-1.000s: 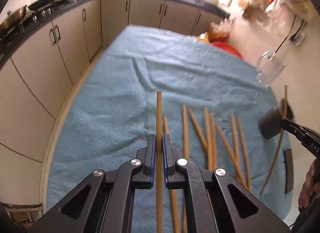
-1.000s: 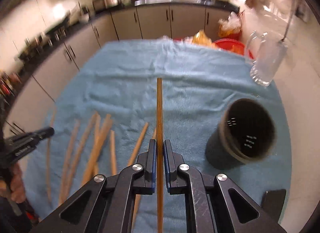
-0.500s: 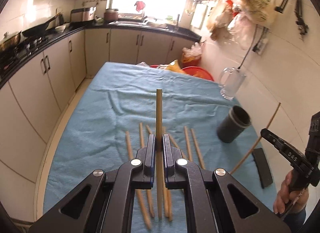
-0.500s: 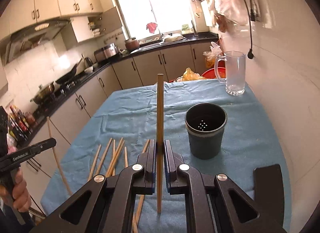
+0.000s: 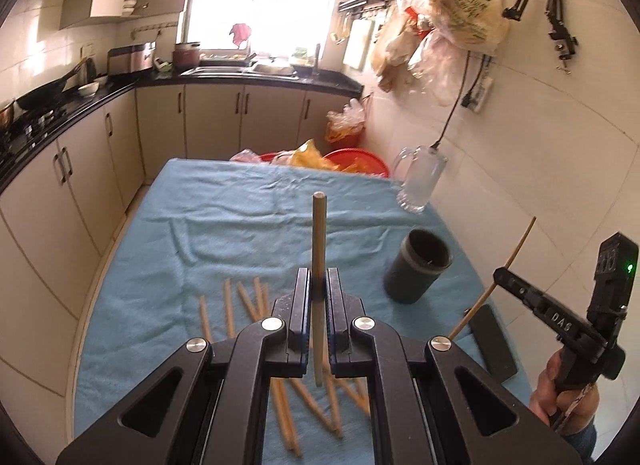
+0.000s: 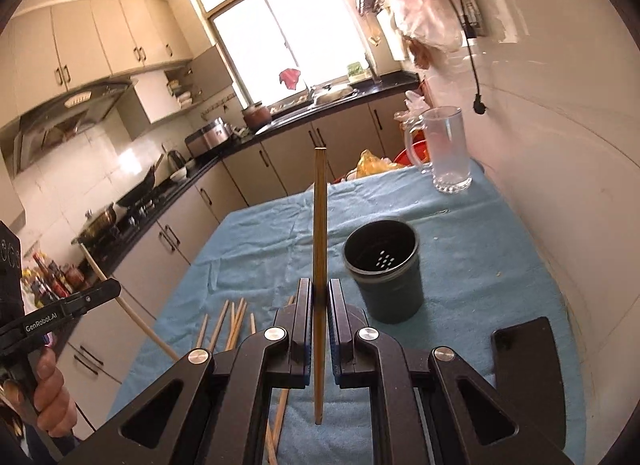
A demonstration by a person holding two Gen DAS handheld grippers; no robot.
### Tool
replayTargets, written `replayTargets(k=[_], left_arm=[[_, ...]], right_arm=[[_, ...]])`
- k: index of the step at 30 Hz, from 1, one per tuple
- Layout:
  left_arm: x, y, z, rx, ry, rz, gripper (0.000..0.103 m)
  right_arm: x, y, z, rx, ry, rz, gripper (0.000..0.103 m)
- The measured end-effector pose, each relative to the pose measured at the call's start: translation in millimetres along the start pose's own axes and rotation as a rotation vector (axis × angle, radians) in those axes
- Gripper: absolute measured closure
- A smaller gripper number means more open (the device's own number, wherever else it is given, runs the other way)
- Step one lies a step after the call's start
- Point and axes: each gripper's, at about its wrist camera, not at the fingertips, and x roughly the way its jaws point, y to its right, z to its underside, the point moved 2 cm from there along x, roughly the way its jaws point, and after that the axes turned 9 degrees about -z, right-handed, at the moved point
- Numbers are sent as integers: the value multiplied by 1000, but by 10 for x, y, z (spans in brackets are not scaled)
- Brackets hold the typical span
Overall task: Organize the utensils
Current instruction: 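Lift both held chopsticks upright and carry them toward the black holder cup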
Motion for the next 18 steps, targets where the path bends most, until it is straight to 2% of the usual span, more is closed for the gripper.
replayTargets(k=[9,18], left_arm=[[34,440,-369,26,14,51,97],[35,923,-843,41,74,95,97]], right_arm=[[-314,223,-320,67,105,-9,95],[-573,386,-792,100,241,-3,95]])
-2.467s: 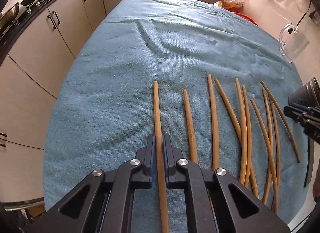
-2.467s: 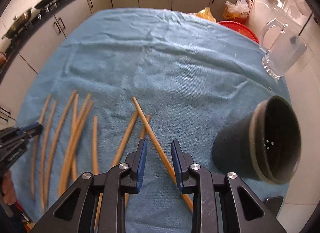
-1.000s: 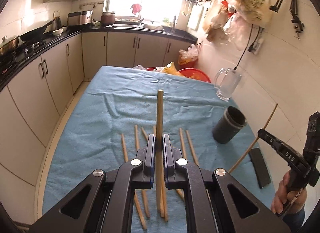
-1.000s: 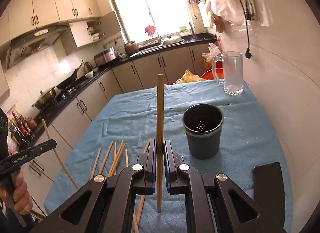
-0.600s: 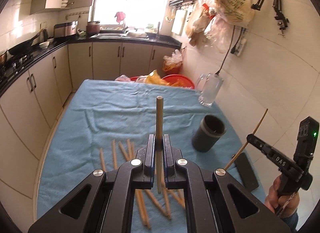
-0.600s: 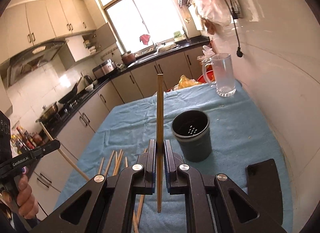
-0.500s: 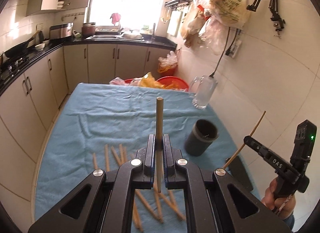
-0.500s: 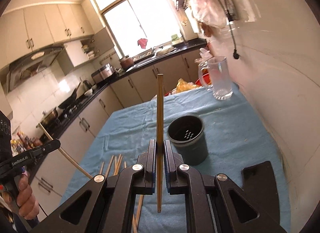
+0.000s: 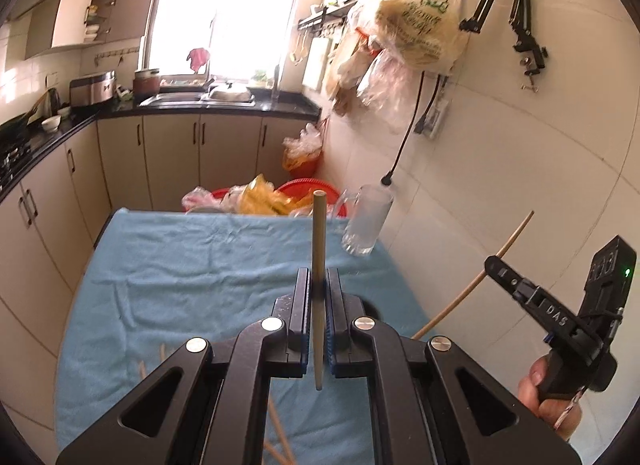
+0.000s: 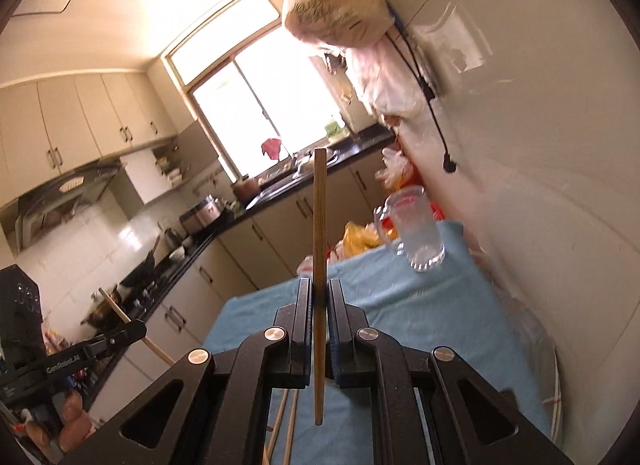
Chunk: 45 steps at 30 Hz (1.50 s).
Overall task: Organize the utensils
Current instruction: 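Lift both held chopsticks upright and carry them toward the black holder cup, then lower both chopsticks into the black holder cup and open both grippers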
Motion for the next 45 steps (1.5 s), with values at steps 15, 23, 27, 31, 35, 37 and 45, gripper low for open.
replayTargets(k=[15,23,27,31,35,37,45], left_arm=[[752,450,-188,12,-25,35,97],[1155,401,-15,9,-107,26,97],[1330,337,84,-4,-146,9,97],[1412,298,136,-10,-164,-4,97],[1399,294,136,-7,-165,0,96],[1351,288,129,-9,-161,5,95],[940,180,148,-4,-114,1,78]], right_arm=[[602,318,-198,0,-35,96,95],[925,531,32,31,-137,97,95],[1059,567,147,40,-184,92,95],[1119,590,215,37,-206,95,93],[1101,569,214,33,-200,98,88],[1076,557,197,30,-194,101,78],[696,489,182,51,-131,107,74]])
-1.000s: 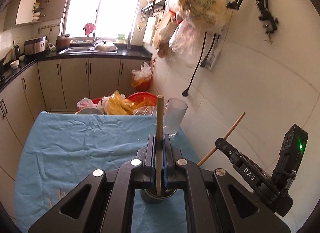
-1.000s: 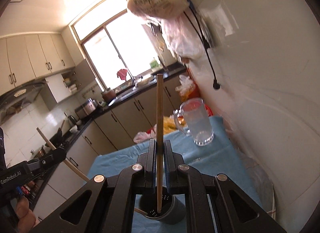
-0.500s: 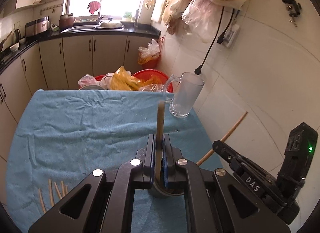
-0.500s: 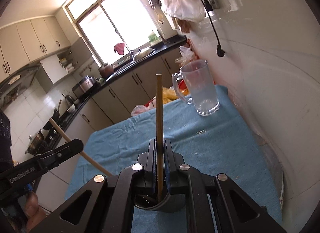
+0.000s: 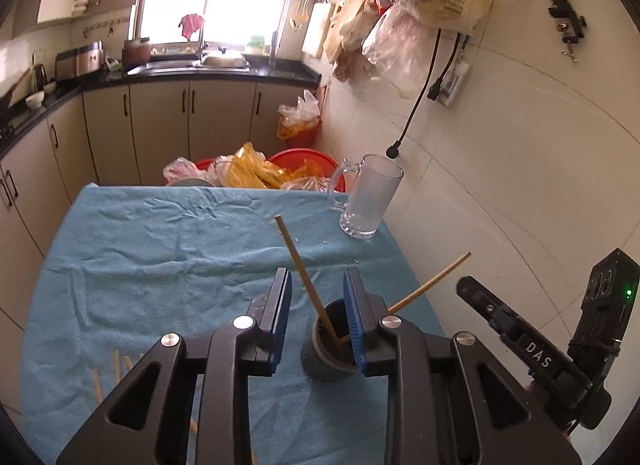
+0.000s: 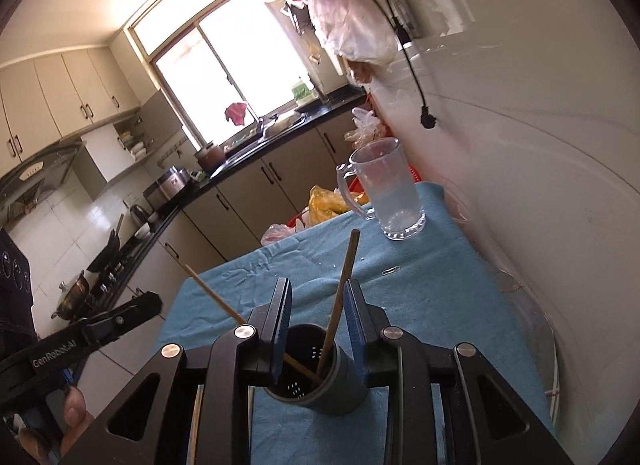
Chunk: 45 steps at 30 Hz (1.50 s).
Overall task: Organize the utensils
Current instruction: 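Lower both chopsticks into the black holder cup and open both grippers, then close the left gripper on another chopstick while the right gripper grasps one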
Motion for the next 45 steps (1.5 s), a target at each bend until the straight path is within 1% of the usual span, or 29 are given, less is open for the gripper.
replayTargets(k=[6,9,12,14,17,21,26,29,32,35,38,41,44,45], left_arm=[[-403,-232,220,-26,-1,-12,77],[-614,-421,407,-46,-8,-44,75],[-782,-669,594,-80,-18,-84,75],[-830,-835,709,-98,-38,-106,75],[-833,-1151,920,-133,-85,-139,75],[-743,-1663,1177,-232,-144,-177,75],[-536,-2046,1392,-305,-231,-215,75],[-422,-2160,1448,-322,-259,-225,75],[-250,-2284,1487,-332,-299,-240,75],[10,-2401,1537,-342,-364,-244,75],[185,-2425,1576,-352,-402,-228,75],[321,-2407,1582,-337,-427,-233,75],[418,-2363,1567,-316,-438,-245,75],[443,-2345,1561,-307,-438,-250,75]], right_arm=[[-344,-119,206,3,12,-5,74],[-468,-226,311,-1,5,-24,74],[-527,-430,470,-27,-34,-70,74],[-519,-552,570,-52,-59,-85,74],[-392,-775,779,-89,-129,-122,74],[-76,-1032,1087,-144,-264,-139,74],[356,-1177,1387,-178,-411,-139,74],[569,-1224,1503,-178,-473,-158,74],[774,-1279,1580,-208,-514,-129,74],[1058,-1358,1640,-227,-570,-128,74],[1290,-1389,1726,-211,-619,-121,74],[1504,-1436,1798,-245,-656,-102,74],[1651,-1470,1824,-266,-680,-77,80],[1667,-1469,1831,-277,-684,-65,80]])
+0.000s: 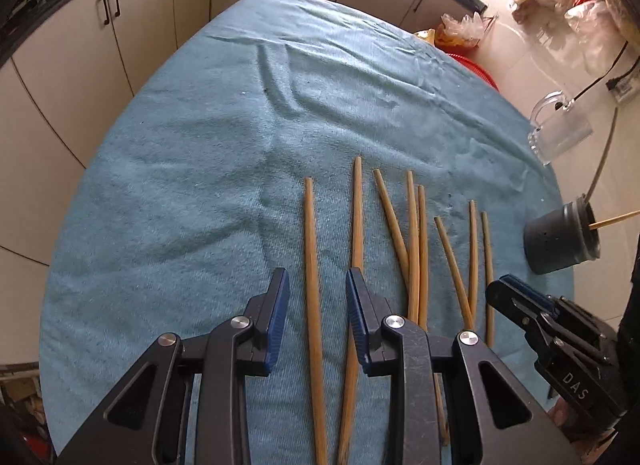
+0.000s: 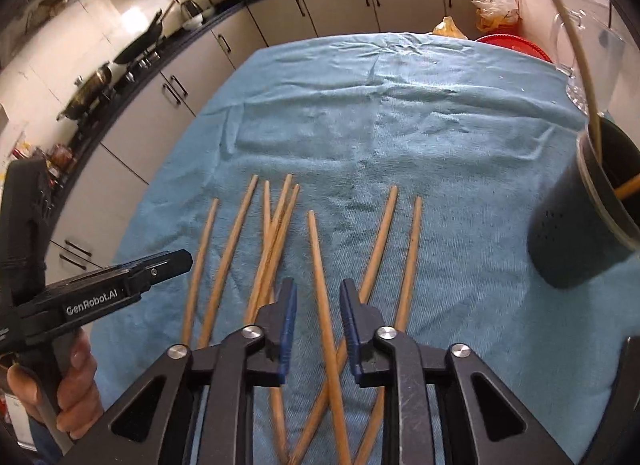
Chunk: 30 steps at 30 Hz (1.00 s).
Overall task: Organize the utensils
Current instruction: 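Close the left gripper on another chopstick while the right gripper grasps one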
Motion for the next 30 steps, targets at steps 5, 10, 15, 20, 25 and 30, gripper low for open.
replayTargets(k=[5,10,15,20,25,30], left_arm=[[50,84,-9,31,9,-44,75],[103,54,-34,30,-1,-52,75],[193,76,-54,39,-12,-68,75],[208,146,-87,60,7,-114,81],[213,105,-106,61,31,-150,95],[186,17,-96,39,40,-96,97]], right_arm=[[137,32,-45,-20,-48,17,80],[220,10,-40,-37,-70,14,80],[285,-23,-56,-55,-80,28,80],[340,-10,-68,-60,-93,38,80],[445,-14,-59,-72,-121,54,80],[434,-21,-64,-77,-108,43,96]])
